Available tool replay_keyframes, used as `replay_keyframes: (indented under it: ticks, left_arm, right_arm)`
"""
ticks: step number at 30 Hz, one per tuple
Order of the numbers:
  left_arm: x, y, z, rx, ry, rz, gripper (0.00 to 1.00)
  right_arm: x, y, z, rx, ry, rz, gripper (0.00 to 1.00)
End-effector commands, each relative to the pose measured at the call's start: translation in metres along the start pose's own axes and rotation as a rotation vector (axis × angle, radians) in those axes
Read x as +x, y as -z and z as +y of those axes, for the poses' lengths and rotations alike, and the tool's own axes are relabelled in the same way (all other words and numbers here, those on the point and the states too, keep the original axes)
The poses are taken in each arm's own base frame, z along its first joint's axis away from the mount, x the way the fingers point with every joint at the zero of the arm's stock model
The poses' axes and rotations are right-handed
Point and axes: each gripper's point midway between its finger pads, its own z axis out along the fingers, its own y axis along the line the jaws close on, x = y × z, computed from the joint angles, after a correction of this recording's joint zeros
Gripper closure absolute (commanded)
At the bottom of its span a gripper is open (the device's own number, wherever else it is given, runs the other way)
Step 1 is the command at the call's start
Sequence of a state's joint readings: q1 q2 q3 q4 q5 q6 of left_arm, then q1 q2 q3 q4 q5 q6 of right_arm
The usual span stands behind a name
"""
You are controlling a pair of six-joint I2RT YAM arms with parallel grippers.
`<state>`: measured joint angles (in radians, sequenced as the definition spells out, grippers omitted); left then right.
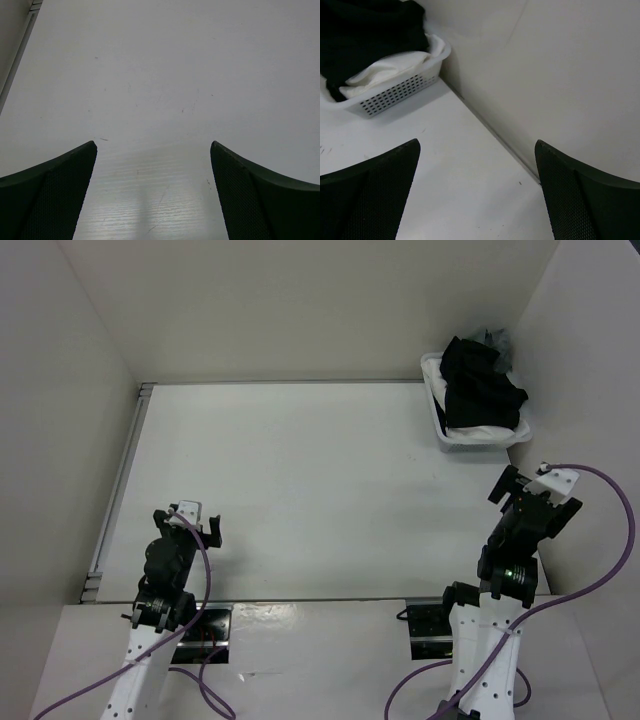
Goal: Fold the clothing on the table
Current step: Grab the skirt from the pile
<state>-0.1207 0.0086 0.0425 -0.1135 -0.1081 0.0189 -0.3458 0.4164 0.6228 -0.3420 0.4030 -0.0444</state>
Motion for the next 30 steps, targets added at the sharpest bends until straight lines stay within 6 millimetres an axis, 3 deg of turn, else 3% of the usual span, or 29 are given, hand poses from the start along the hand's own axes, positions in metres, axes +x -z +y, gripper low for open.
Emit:
replay_keyframes:
  ticks: [1, 7, 12, 17, 26, 30]
  left_arm:
    - [-0.014, 0.0, 0.002, -0.018, 0.027, -0.112, 0.0]
    - [-0.014, 0.0, 0.002, -0.018, 0.027, -0.112, 0.0]
    - [-0.014, 0.0, 0.002, -0.018, 0.027, -0.112, 0.0]
    - [-0.014, 0.0, 0.002, -0.018, 0.027, -0.112, 0.0]
    - [-0.014, 0.0, 0.002, -0.018, 0.027, -0.112, 0.0]
    - [-0.014, 0.0, 0.002, -0.018, 0.027, -0.112, 0.0]
  right_arm:
    - [-0.013, 0.004, 0.019, -0.134, 0.063, -0.028, 0.01]
    - [-0.007, 0.02, 0.06, -0.426, 0.219, -0.018, 0.01]
    - [-0.005, 0.023, 0.066, -0.48, 0.272, -0.028, 0.01]
    - [0.002, 0.043, 0.098, -0.733, 0.442, -0.09, 0.01]
    - [-0.001, 0.052, 0.098, -0.753, 0.398, -0.069, 0.01]
    - [-0.025, 0.041, 0.08, -0.604, 0.315, -0.084, 0.01]
